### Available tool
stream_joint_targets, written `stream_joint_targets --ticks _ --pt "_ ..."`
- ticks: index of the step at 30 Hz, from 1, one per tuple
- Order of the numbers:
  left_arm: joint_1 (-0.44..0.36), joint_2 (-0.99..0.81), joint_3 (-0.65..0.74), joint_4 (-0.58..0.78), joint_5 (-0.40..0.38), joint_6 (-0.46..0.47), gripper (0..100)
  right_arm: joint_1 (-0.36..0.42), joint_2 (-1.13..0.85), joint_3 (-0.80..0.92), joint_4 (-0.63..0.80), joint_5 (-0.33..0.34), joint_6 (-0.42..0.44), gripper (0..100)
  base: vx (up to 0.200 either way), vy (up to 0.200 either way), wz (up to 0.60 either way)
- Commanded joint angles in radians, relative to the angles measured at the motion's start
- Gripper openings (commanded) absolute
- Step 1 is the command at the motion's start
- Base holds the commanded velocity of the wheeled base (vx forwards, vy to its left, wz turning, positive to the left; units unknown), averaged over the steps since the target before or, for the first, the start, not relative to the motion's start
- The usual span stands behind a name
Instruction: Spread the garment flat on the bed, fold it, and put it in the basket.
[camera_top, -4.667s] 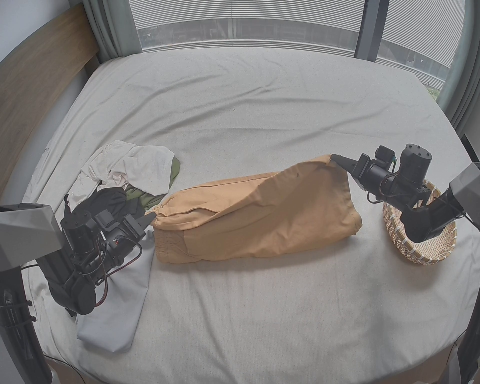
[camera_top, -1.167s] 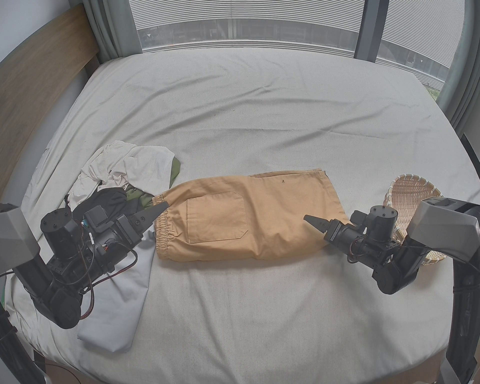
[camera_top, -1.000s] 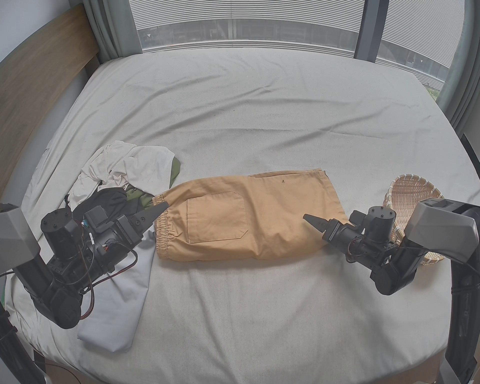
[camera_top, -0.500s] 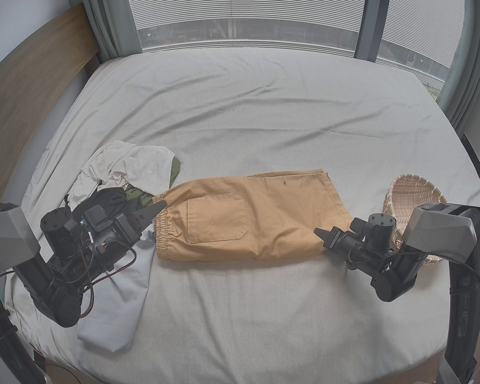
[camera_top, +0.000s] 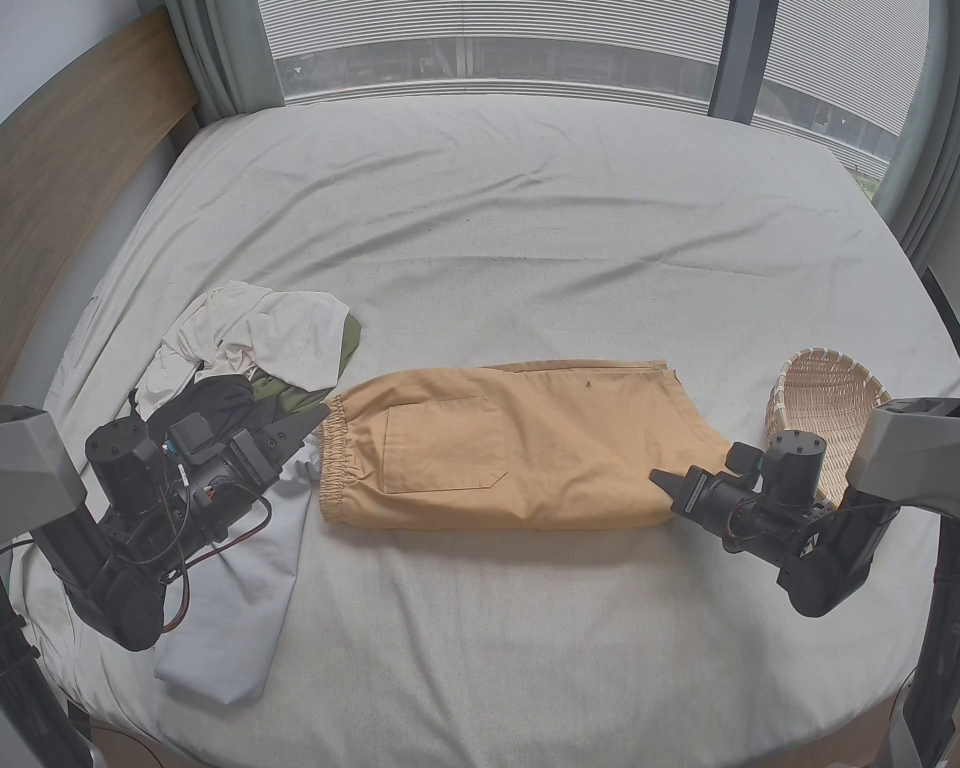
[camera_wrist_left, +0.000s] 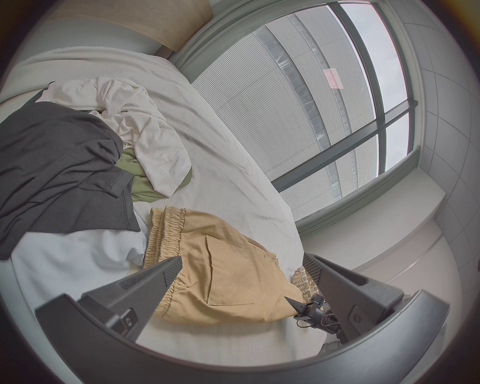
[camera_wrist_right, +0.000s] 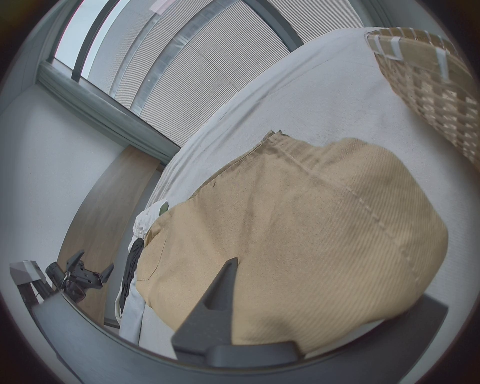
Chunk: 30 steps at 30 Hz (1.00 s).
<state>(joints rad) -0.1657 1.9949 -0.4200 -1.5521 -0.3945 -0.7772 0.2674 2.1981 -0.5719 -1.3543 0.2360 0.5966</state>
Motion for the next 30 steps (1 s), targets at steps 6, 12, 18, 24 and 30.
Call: stream_joint_targets --ticks 6,12,18,24,30 --pt "-0.001 0.056 0.003 -0.002 0.000 0.003 100 -0.008 -0.103 0.152 -0.003 0.000 -0.023 0 0.000 0.000 0.00" --pt "-0.003 0.094 0.001 -0.002 0.000 0.004 100 -0.014 -0.104 0.224 -0.013 0.000 -0.070 0 0.000 0.000 0.00" --pt "-0.009 0.136 0.003 -0.002 0.000 0.007 100 -0.040 -0.101 0.245 -0.013 0.000 -0.098 0 0.000 0.000 0.00" --pt "-0.009 0.171 -0.002 -0.002 -0.001 0.007 100 -0.040 -0.098 0.245 -0.013 0.000 -0.101 0 0.000 0.000 0.00" --pt "-0.012 0.177 -0.002 -0.002 -0.003 0.006 100 -0.033 -0.103 0.253 -0.013 0.000 -0.097 100 0.000 0.000 0.00"
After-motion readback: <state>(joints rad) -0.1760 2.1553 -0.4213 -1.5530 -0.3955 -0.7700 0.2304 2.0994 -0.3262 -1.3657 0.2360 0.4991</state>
